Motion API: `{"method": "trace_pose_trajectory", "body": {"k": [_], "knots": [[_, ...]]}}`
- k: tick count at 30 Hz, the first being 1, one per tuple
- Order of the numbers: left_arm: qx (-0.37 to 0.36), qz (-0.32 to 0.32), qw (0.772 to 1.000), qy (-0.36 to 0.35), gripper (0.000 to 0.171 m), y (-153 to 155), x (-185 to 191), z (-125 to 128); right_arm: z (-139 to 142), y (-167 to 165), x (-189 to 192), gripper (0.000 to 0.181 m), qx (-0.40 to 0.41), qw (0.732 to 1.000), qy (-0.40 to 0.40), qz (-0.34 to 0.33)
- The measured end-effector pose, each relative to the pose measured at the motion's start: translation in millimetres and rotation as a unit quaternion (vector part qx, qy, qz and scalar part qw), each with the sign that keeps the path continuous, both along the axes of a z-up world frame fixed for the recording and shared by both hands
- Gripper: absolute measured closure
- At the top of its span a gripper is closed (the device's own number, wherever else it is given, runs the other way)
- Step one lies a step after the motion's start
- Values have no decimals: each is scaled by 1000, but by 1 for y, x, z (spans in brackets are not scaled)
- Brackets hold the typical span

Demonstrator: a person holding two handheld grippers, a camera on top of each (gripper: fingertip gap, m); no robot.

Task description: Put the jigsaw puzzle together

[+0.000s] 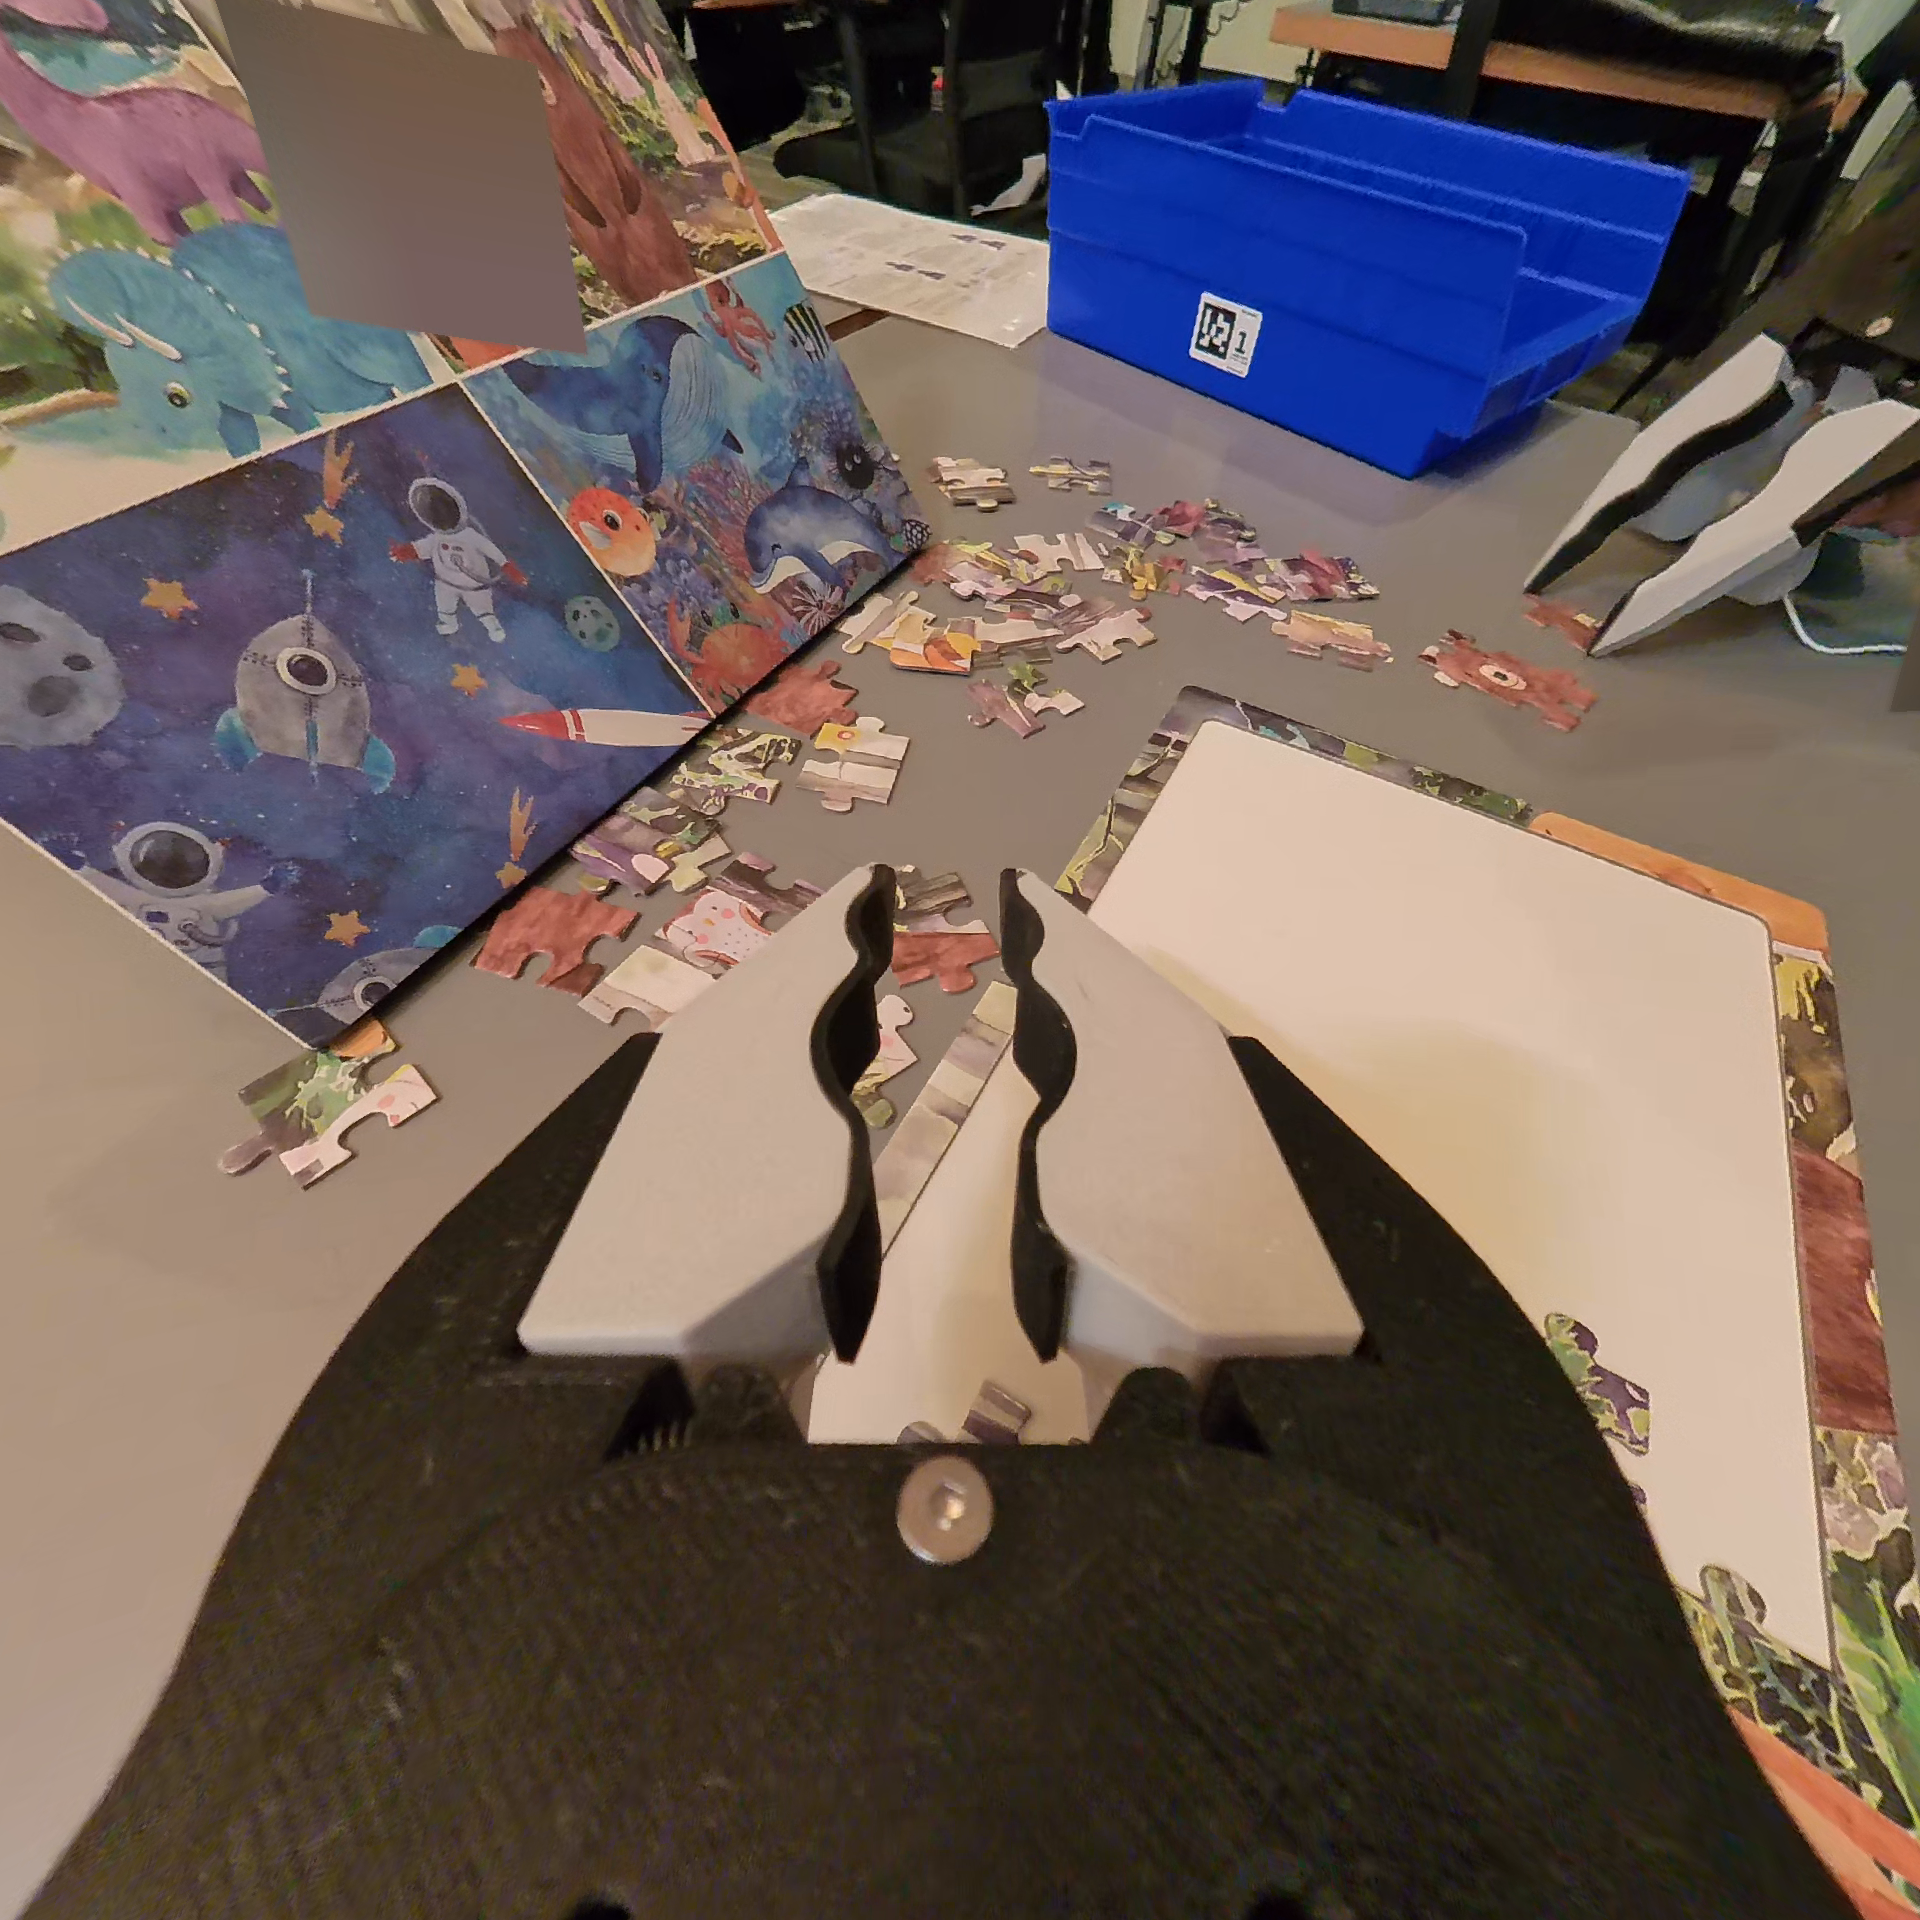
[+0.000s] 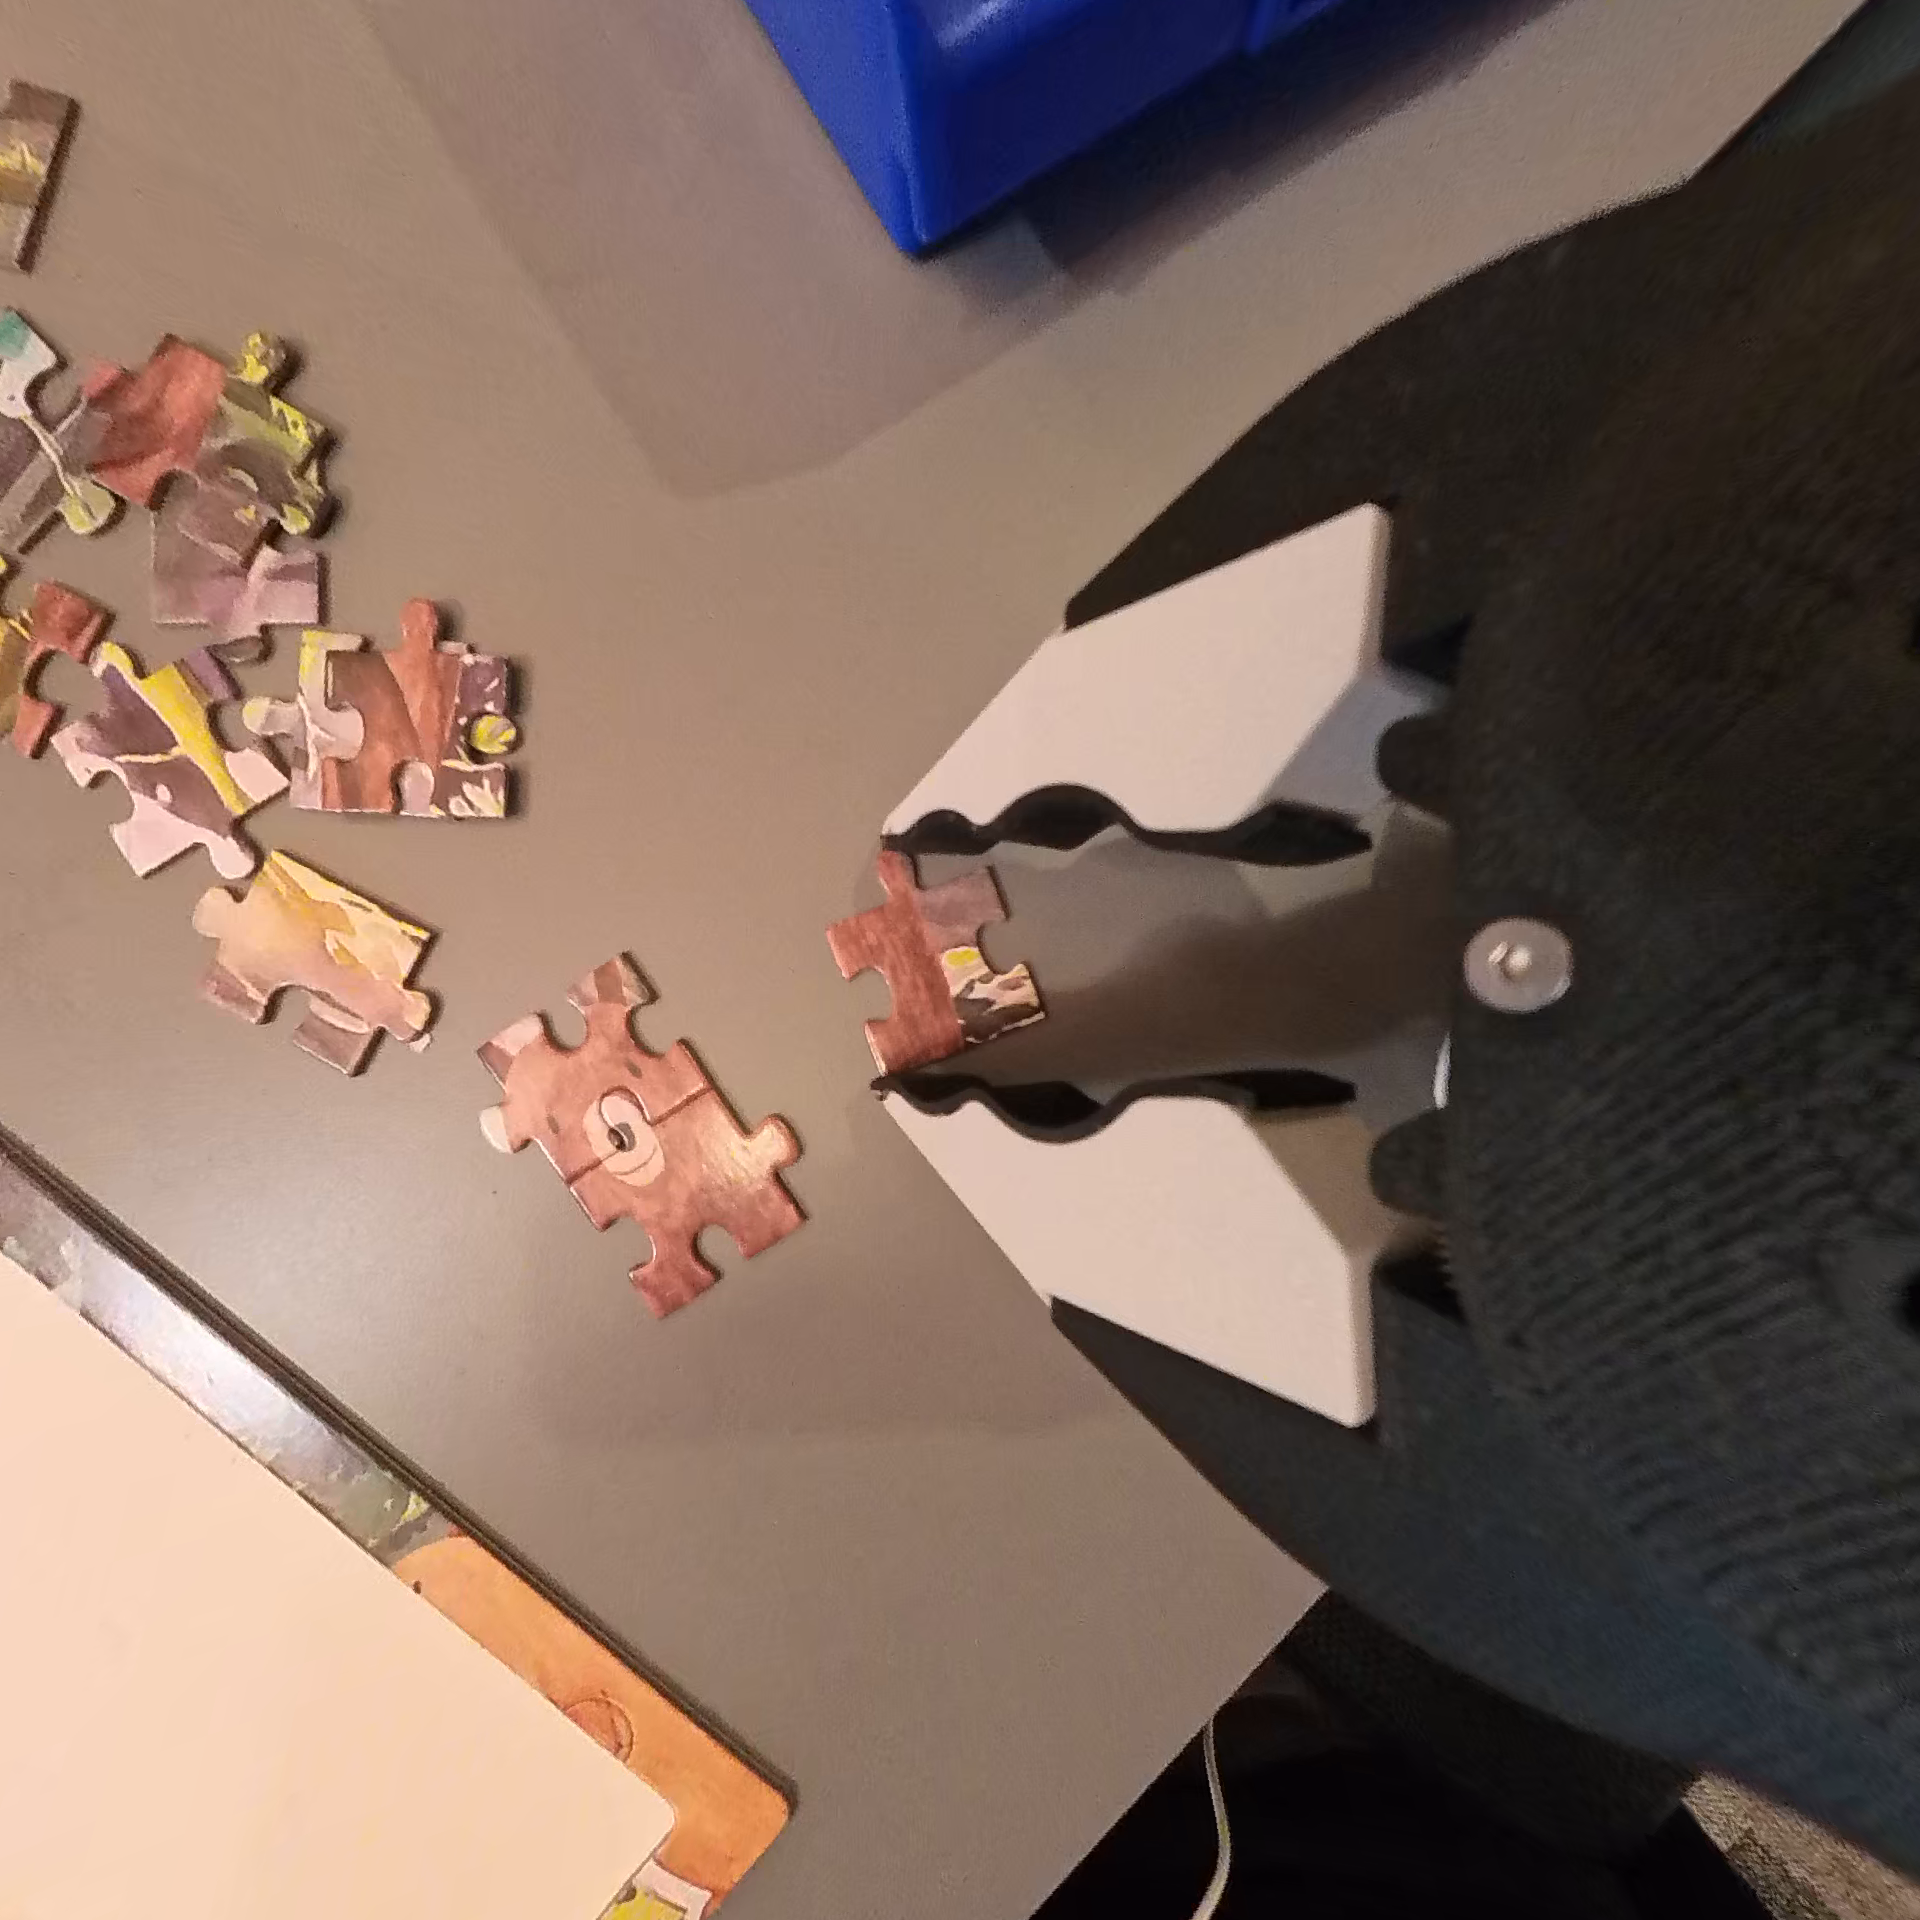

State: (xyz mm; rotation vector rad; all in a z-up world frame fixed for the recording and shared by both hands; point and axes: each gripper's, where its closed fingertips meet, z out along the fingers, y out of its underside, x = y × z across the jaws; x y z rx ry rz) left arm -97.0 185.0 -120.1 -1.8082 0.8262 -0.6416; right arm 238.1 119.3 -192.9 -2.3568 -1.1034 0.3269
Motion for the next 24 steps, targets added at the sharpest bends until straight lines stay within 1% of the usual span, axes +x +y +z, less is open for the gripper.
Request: {"method": "trace_pose_trajectory", "body": {"k": [6,8,10,12,15,18,21,24], "knots": [[1,-1,1000,1,153,0,0,0,1,-4,-3,141,5,1000,7,4],[0,-1,1000,1,153,0,0,0,6,-4,-7,161,13,1000,14,10],[0,-1,1000,1,153,0,0,-1,9,-5,-12,149,9,1000,22,17],[-1,-1,1000,2,153,0,1,-1,5,-6,-10,140,0,1000,-3,22],[-1,-1,1000,2,153,0,1,-1,3,0,-3,141,16,999,-33,21],[-1,0,1000,2,153,0,0,-1,3,4,2,140,8,1000,-19,1],[-1,0,1000,2,153,0,0,-1,1,0,1,141,-19,1000,4,-9],[-1,0,1000,3,153,0,0,-2,1,-4,1,139,-24,1000,-5,-4]]}}
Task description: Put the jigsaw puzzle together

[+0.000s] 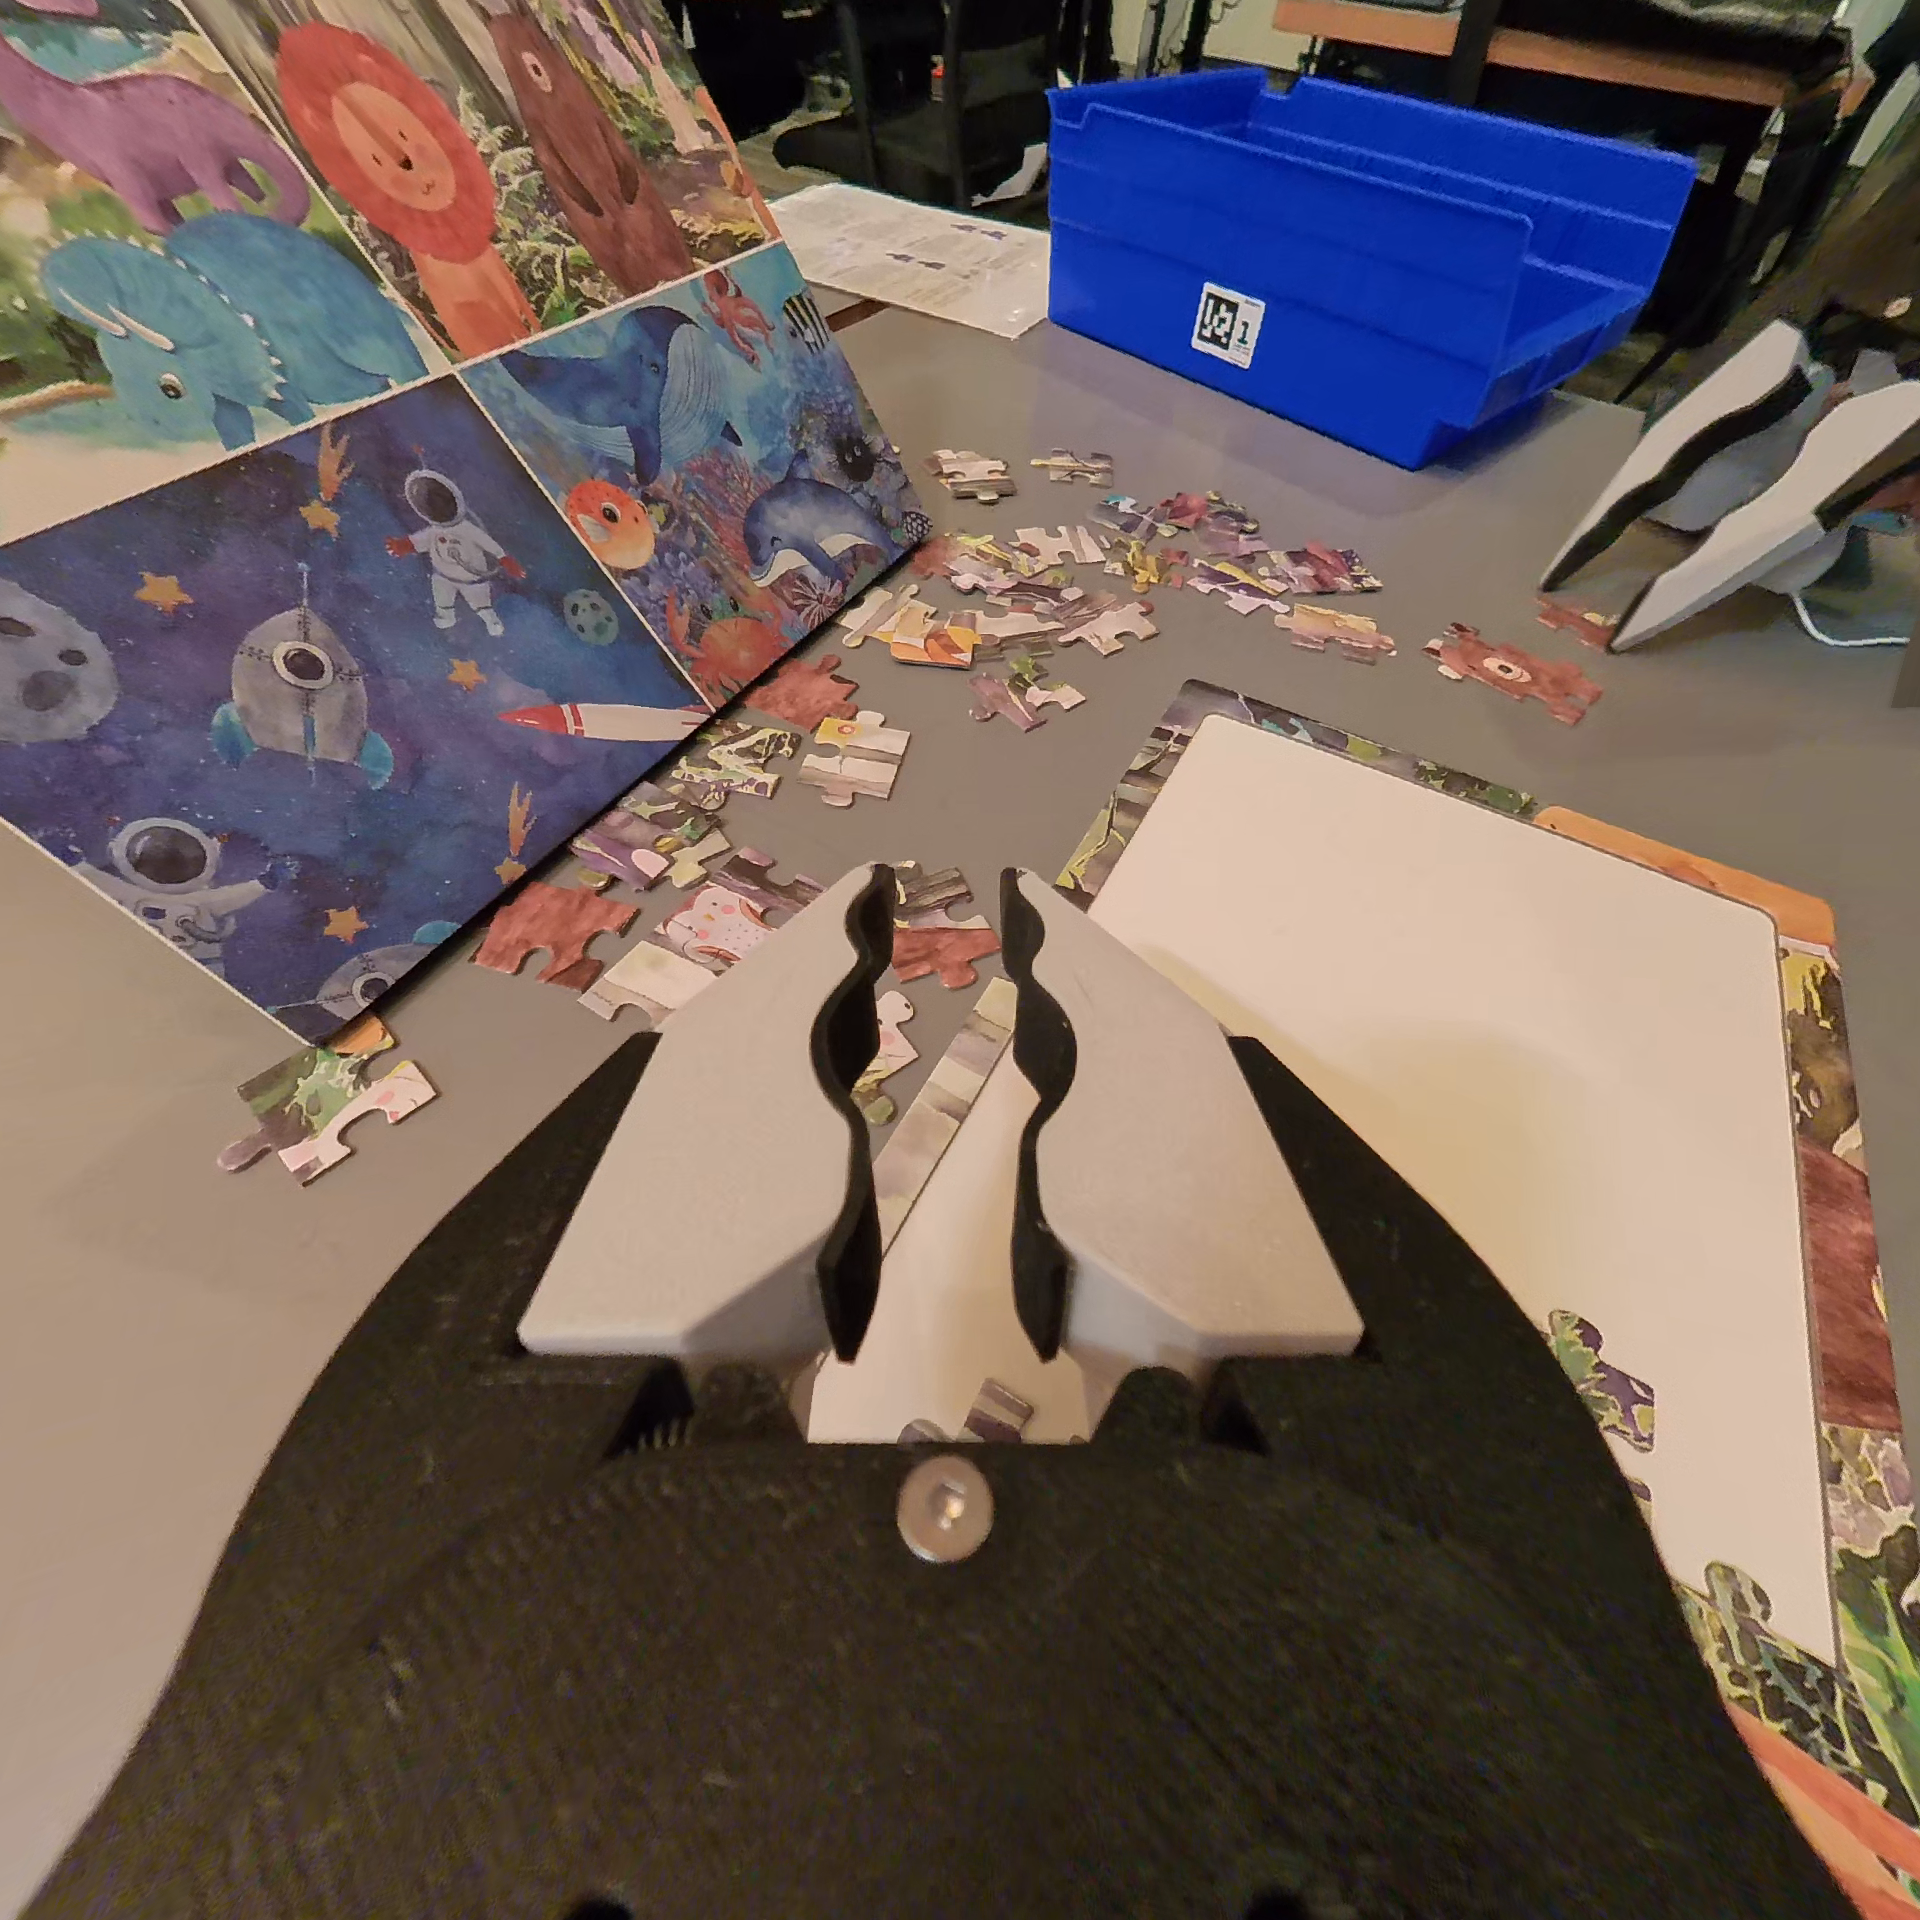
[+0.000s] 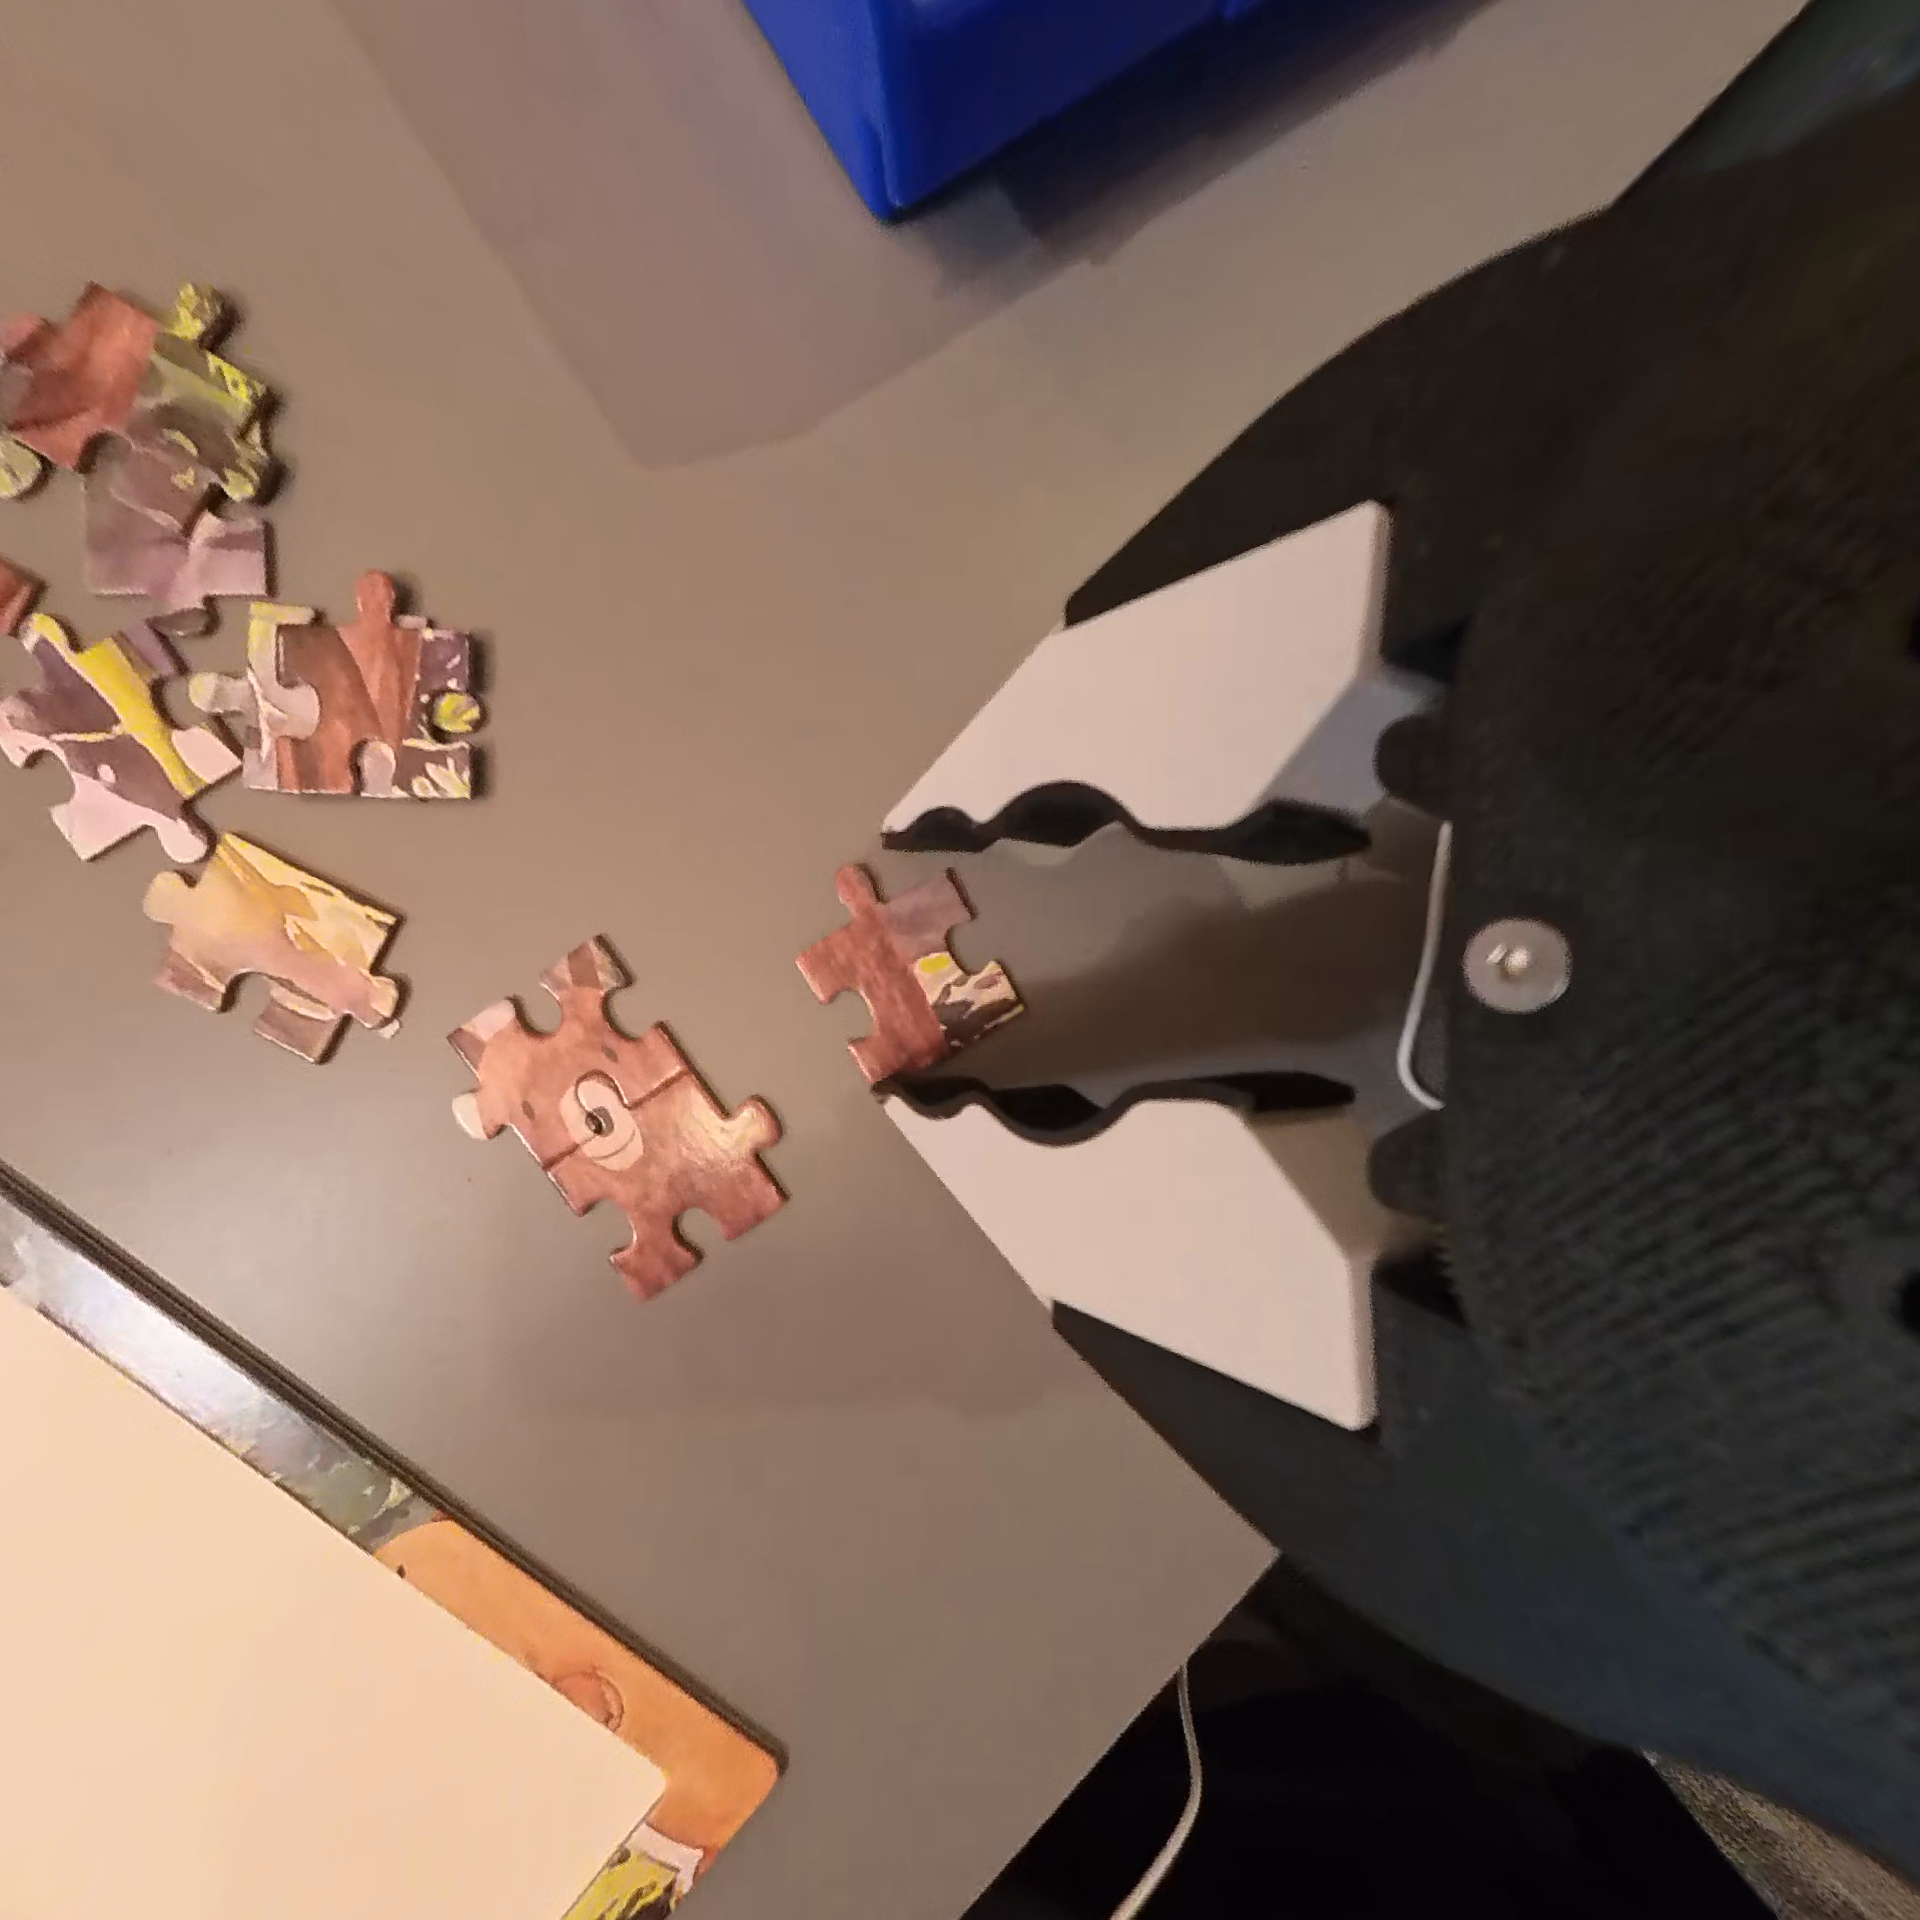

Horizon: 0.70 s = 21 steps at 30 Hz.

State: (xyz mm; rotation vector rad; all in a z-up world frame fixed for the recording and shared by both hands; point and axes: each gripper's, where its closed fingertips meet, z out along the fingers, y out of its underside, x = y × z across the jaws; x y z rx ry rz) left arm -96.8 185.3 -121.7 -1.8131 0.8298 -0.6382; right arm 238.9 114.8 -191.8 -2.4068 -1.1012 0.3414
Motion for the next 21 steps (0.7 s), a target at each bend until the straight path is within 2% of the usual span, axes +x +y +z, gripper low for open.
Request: {"method": "trace_pose_trajectory", "body": {"k": [17,21], "knots": [[-4,0,1000,1,153,1,1,-2,2,-22,-15,129,-8,999,-7,37],[-4,0,1000,2,153,1,1,-3,-2,-24,-14,131,-6,999,-30,40]]}}
